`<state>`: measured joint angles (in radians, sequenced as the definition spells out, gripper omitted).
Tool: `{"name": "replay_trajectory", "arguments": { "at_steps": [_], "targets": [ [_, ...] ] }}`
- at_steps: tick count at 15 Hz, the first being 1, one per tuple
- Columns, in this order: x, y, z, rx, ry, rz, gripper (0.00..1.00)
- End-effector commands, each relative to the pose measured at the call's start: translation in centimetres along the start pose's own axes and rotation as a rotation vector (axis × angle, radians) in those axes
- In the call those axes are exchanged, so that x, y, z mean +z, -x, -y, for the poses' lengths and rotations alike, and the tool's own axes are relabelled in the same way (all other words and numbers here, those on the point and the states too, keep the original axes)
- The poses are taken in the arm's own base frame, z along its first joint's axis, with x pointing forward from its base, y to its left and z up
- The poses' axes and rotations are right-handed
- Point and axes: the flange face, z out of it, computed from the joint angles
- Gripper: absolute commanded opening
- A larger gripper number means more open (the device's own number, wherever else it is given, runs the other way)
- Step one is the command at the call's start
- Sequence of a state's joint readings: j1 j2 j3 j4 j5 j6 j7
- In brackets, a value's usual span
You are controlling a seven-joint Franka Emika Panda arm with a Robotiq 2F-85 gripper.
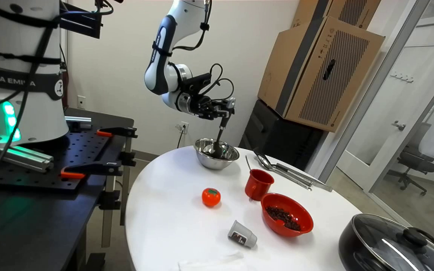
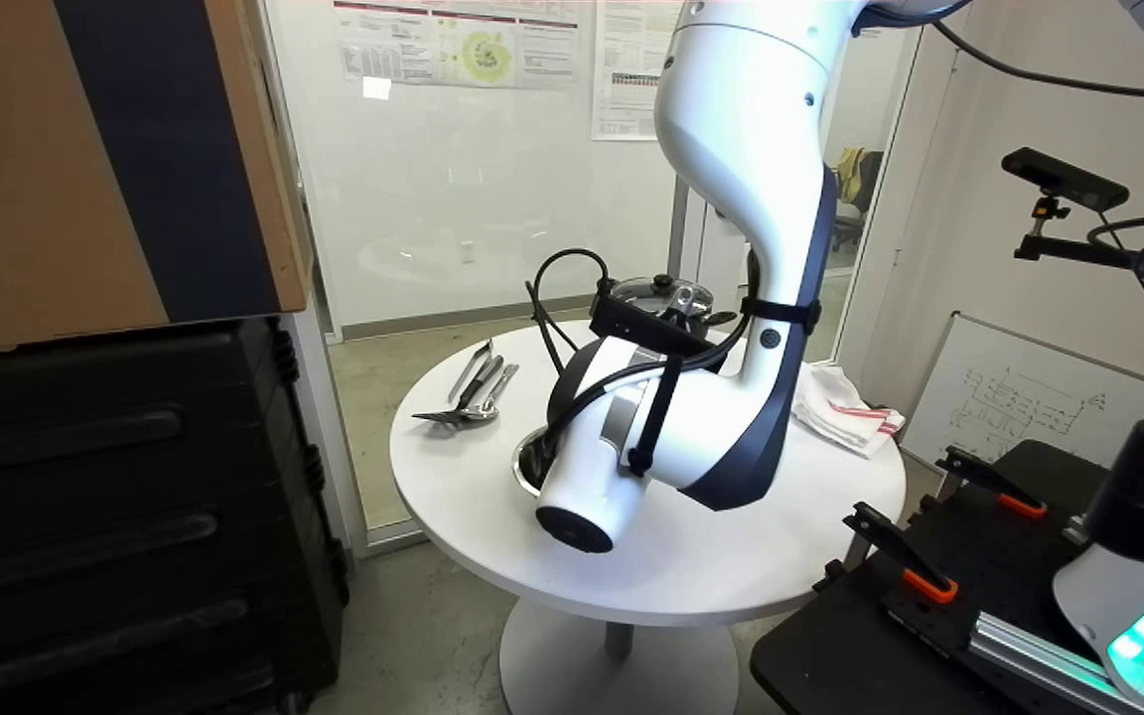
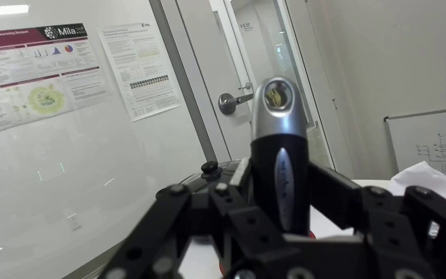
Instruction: Pick up the spoon and stir the objects in the silver bowl
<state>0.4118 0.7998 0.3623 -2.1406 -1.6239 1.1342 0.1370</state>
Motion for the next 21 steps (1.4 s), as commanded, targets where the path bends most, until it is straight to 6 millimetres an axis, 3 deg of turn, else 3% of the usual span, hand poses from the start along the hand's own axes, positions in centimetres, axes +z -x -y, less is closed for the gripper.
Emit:
{"name": "replay_trajectory", "arguments": {
  "at_steps": [1,8,21],
  "targets": [
    [1.3,-0.1,-0.9,0.065,0.010,0.059,0.10],
    [2.8,-0.2,-1.4,0.150,0.030,0.117,0.10],
    [0.3,-2.0,-2.1,0.307,0.033,0.053,0.10]
  ]
}}
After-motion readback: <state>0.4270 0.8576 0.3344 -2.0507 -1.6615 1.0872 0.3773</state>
